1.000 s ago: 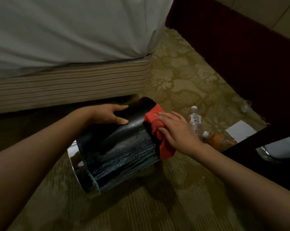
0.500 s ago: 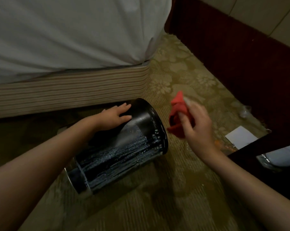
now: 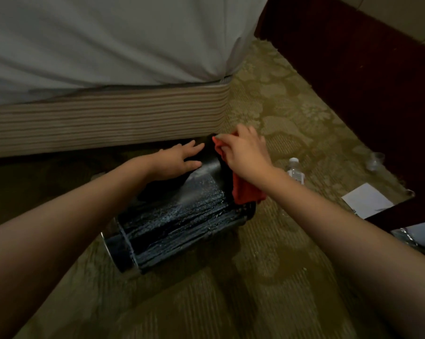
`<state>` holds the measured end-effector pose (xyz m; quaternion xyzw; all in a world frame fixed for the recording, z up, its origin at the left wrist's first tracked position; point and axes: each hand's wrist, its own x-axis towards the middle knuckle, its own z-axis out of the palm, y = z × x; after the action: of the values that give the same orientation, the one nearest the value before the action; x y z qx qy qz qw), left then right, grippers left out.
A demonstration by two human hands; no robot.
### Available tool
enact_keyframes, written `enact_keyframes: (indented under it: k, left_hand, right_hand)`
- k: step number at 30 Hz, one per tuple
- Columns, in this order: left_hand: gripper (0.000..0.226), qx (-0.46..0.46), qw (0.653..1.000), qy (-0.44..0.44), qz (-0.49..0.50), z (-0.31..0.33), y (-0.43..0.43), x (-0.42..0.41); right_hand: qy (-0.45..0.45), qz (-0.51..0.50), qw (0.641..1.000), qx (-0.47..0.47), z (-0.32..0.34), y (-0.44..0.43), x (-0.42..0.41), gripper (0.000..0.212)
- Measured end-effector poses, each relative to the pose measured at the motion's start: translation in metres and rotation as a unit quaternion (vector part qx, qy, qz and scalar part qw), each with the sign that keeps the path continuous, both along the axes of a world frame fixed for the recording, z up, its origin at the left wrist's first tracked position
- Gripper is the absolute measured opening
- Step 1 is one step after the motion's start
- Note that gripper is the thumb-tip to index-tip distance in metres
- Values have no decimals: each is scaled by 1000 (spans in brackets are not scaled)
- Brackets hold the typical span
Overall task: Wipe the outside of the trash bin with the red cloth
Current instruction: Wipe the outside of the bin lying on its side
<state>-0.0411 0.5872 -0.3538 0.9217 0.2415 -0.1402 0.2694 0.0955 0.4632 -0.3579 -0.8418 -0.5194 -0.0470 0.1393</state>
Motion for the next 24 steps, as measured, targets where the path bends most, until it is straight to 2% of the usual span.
enact_keyframes:
  k: [3,7,11,14,17,24]
  left_hand:
    - [59,-10,1000,-4,12,2,1,2]
    - [56,-5,1000,-8,22,1,4,3]
    - [56,-4,1000,-11,21,1,2,3]
    - [55,8,1000,0,20,0,1,4]
    - [54,8,1000,-3,25,-2,6,7]
    - [53,0,999,-4,34,-4,7,7]
  right_hand:
    - [-7,-1,1000,1,-1,3,-7,35]
    - [-19,38,998,50,-16,-62,-16,37]
    - [-37,44,998,38,-29,-97,-17,46]
    - [-34,38,998,38,-14,-70,-13,36]
    - [-45,26,999,1,0,-31,-3,30]
    - [-27,-15,998,-57,11,23,8,34]
